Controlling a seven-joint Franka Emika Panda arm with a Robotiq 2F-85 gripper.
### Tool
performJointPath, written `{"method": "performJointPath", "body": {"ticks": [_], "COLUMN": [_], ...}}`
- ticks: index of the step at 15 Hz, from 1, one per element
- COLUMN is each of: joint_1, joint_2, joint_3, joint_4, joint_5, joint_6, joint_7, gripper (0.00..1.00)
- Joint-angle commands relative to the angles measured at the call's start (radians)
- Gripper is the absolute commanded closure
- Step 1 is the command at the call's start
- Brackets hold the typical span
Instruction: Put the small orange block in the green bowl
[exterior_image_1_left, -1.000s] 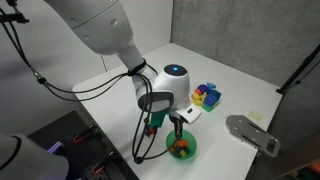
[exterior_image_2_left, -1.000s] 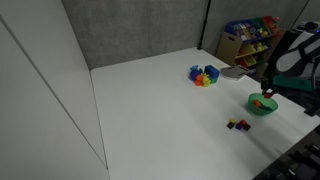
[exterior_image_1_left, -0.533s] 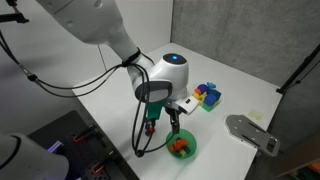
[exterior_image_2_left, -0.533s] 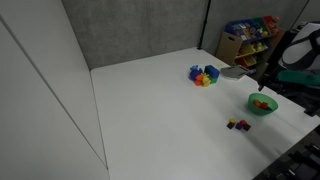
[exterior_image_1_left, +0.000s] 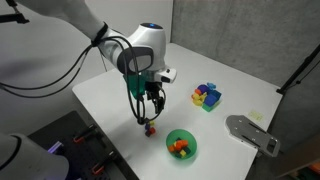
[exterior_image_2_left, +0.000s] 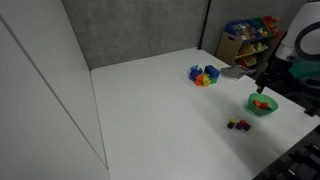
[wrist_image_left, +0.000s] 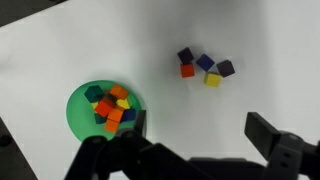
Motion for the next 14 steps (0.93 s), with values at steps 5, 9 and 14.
{"method": "performJointPath", "body": {"ticks": [5,9,14], "joint_1": [0.018,0.020,0.010], "joint_2": [-0.311,-0.391,-0.398], "joint_3": [0.122,0.130,0.143], "joint_4": [-0.064,-0.024,-0.027], "joint_5": [-0.019,0.049,0.052], "joint_6": [-0.225,-0.340,-0.347], "joint_7": [-0.064,-0.114,-0.103], "gripper": [0.00,0.00,0.00]}}
